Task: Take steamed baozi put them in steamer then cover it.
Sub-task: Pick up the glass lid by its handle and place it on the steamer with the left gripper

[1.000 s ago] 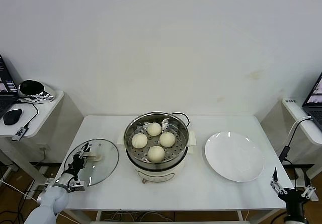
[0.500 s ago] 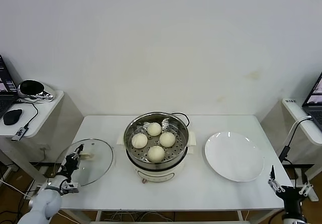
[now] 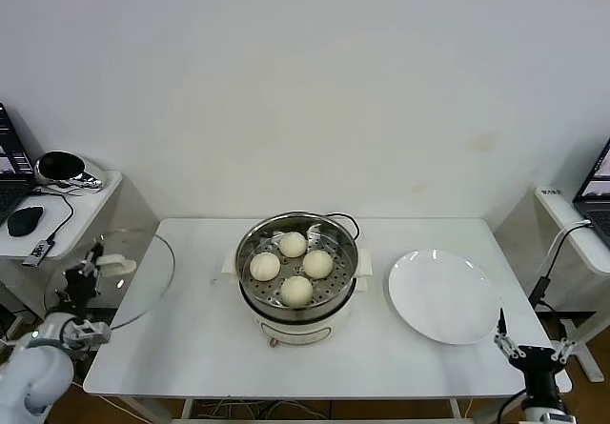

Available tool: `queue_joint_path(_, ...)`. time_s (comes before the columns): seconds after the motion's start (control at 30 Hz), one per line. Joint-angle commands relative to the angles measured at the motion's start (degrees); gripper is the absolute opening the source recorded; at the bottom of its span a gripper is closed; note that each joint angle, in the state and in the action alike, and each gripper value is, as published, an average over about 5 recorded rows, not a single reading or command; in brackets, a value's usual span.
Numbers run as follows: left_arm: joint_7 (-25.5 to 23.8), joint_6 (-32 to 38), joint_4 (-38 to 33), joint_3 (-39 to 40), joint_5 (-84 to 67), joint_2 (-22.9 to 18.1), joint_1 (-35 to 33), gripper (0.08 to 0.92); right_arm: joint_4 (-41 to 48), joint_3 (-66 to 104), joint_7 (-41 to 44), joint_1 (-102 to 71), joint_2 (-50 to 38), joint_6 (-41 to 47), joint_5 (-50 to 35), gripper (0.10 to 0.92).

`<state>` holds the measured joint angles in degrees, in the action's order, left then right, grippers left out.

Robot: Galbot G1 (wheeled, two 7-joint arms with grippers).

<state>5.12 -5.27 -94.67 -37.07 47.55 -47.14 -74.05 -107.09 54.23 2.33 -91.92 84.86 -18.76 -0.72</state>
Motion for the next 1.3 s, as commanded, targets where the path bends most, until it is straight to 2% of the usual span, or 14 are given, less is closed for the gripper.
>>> queue_joint_path(0.03, -6.2, -14.9, -20.8, 4.9, -9.3, 7.4, -0.1, 0.151, -0.3, -1.8, 0.0, -0.3, 0.3, -0.3, 1.6, 0.823)
queue_joint_path(0.13, -6.6, -18.9, -22.5, 15.3, -8.7, 8.0, 5.5, 0.151, -0.7, -2.5, -0.2, -0.4, 0.9, -0.6, 2.8, 0.823)
queue_joint_path(0.23, -7.9, -21.9, -22.9, 25.2, -6.6, 6.9, 12.6, 0.151, -0.9, -3.2, -0.4, -0.3, 1.5, -0.6, 3.8, 0.823)
queue_joint_path(0.4, -12.9, -26.9, -20.8, 37.8, -2.2, 3.7, 26.0, 0.151, -0.9, -4.2, -0.9, 0.3, 2.3, 0.0, 5.0, 0.823)
queue_joint_path(0.5, -15.3, -29.9, -18.9, 42.3, -0.4, 0.2, 31.0, 0.151, -0.8, -4.7, -1.1, 0.9, 2.6, 0.5, 5.3, 0.823)
queue_joint_path(0.67, -18.6, -31.9, -17.3, 45.4, 4.7, -6.4, 32.8, 0.151, -0.6, -5.3, -1.4, 1.5, 3.2, 0.8, 6.0, 0.823)
queue_joint_path(0.87, -20.0, -32.0, -14.7, 47.8, 8.9, -11.9, 33.1, 0.151, 0.3, -5.4, -1.9, 2.2, 3.5, 1.0, 7.0, 0.823)
queue_joint_path(1.3, -18.7, -31.0, -10.0, 50.5, 11.9, -17.3, 33.5, 0.151, 1.0, -5.4, -2.0, 2.0, 3.7, 1.0, 6.7, 0.823)
